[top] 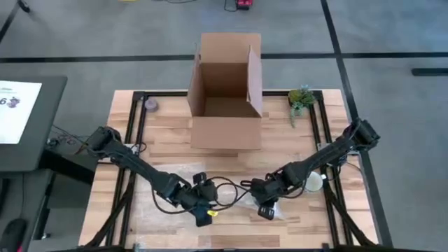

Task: Wrap mug
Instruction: Wrap the blue patterned mug with the right transparent bubble wrap

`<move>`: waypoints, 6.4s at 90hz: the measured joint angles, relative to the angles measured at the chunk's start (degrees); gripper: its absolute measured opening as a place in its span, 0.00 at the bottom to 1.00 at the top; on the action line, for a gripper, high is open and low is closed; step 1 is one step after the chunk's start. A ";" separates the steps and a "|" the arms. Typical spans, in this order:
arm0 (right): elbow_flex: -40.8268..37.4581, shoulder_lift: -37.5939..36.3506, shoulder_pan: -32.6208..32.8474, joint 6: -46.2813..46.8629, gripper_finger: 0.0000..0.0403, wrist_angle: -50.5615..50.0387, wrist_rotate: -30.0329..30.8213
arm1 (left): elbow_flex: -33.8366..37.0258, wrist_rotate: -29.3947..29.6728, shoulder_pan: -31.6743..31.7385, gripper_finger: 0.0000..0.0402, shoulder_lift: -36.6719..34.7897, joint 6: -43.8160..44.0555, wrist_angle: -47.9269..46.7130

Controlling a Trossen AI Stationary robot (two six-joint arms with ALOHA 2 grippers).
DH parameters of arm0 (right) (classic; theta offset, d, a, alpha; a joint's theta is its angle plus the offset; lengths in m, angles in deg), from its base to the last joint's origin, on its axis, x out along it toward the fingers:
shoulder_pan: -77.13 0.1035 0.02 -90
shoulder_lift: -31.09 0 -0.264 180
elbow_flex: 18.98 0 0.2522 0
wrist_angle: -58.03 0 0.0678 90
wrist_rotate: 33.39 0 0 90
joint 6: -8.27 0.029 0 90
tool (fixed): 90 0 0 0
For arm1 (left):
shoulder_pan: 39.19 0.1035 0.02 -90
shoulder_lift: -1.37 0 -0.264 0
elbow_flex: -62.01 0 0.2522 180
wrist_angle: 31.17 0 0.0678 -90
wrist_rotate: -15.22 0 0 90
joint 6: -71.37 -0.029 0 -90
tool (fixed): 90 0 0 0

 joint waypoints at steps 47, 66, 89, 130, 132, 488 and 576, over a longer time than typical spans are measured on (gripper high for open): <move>0.00 -0.02 -0.04 3.89 0.00 -0.24 -0.07 | 4.08 1.55 2.78 0.01 -0.10 1.12 7.12; 2.29 -0.02 -0.31 8.05 0.00 -1.08 0.02 | -5.93 8.14 1.01 0.00 -0.17 -4.69 -3.61; 11.48 -0.07 -0.49 8.50 0.00 -17.42 2.30 | -9.59 9.64 0.92 0.00 -0.17 -7.75 -6.30; 15.34 4.33 -0.22 14.43 0.00 -18.92 13.05 | -9.57 10.80 0.92 0.00 -0.17 -7.00 -5.30; 15.34 5.00 -0.09 14.23 0.00 -18.43 12.90 | -9.71 10.96 0.92 0.00 -0.17 -6.97 -5.20; 21.75 7.72 6.91 34.94 0.00 -16.50 21.40 | -10.89 7.46 -4.58 0.00 2.89 1.45 -2.56; 21.75 3.61 11.47 48.41 0.00 -27.51 21.27 | -10.89 3.03 -4.20 0.00 2.84 -5.03 0.19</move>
